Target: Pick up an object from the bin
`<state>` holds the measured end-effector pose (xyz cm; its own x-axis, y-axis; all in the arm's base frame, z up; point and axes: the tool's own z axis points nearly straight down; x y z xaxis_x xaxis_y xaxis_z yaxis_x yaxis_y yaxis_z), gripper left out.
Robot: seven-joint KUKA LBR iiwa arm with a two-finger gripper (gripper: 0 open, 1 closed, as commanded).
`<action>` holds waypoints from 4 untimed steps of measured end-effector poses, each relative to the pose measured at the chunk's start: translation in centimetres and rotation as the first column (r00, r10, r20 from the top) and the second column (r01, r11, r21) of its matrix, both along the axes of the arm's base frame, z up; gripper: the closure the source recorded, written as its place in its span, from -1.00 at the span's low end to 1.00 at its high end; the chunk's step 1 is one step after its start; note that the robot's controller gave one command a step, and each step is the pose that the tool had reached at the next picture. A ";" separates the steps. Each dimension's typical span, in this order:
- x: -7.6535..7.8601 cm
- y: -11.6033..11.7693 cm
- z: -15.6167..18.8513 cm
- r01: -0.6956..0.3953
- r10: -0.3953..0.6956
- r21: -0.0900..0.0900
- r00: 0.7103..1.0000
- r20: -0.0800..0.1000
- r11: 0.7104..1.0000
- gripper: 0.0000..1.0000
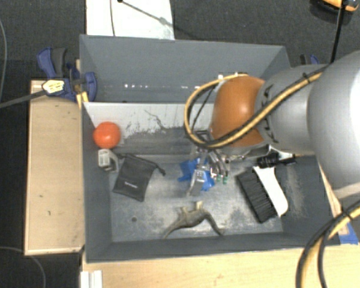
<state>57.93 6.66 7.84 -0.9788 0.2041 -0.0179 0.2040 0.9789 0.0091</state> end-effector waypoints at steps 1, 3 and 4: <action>0.7 -0.2 -1.0 -0.059 0.059 0.001 0.998 0.006 0.998 -1.00; 1.2 0.0 -0.3 -0.058 0.058 0.004 0.998 0.016 0.998 1.00; 1.2 0.0 -0.3 -0.058 0.058 0.004 0.998 0.016 0.998 1.00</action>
Offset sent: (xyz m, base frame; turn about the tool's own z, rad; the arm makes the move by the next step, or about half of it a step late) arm 0.0000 0.0000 0.0000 0.0000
